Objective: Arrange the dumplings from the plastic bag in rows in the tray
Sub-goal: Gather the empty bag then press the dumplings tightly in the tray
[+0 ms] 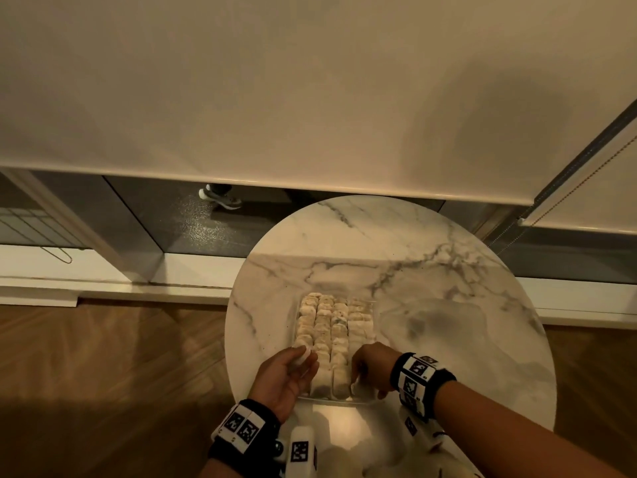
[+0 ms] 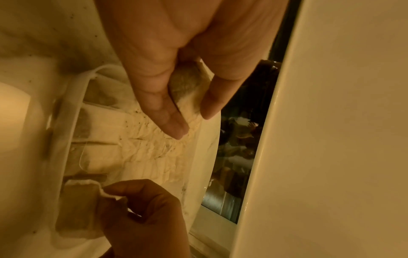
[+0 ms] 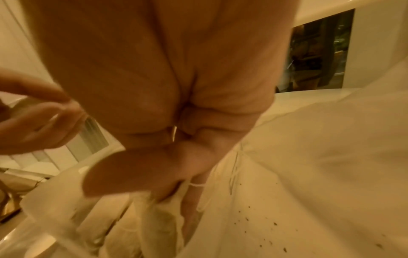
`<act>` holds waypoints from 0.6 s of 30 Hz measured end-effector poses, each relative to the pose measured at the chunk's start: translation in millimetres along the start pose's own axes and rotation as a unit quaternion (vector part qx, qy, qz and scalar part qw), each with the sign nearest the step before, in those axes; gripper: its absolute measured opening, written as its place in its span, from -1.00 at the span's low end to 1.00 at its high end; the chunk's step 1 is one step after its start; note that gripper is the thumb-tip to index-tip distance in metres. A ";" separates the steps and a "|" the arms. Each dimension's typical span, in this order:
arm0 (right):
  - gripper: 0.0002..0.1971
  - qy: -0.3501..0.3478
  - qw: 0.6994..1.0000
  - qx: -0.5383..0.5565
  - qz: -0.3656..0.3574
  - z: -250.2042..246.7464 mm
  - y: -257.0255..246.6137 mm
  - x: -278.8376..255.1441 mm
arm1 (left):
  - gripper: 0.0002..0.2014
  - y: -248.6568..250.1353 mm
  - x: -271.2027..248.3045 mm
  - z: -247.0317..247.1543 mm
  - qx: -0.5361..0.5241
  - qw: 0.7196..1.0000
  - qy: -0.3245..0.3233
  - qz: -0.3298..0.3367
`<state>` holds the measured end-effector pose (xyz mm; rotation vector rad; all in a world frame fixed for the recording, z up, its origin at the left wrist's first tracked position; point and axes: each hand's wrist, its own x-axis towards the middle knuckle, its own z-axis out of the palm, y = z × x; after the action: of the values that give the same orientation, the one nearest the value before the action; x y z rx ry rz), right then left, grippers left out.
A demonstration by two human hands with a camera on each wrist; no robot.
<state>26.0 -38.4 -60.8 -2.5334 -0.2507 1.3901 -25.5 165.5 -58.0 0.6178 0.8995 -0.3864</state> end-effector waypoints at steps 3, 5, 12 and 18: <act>-0.70 0.015 0.999 -0.028 0.005 5.7 -5.4 4.9 | -0.83 0.8 4.0 -1.4 0.015 1.000 0.006 0.027; -0.73 0.047 0.998 -0.046 -0.001 8.9 -6.8 7.2 | -0.85 1.3 6.4 -1.6 0.019 0.999 0.012 0.035; -0.63 0.148 0.986 -0.072 -0.033 11.2 -1.5 4.7 | -0.83 2.1 6.9 -0.8 0.037 0.998 0.008 0.046; -0.74 0.239 0.929 0.245 -0.140 2.1 -26.9 -9.2 | -0.79 -6.0 5.6 3.8 0.066 0.997 -0.013 0.045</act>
<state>18.4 -14.8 -46.8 -2.2091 -0.1396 0.6023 -23.3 158.2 -62.8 0.7707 0.8222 -0.3748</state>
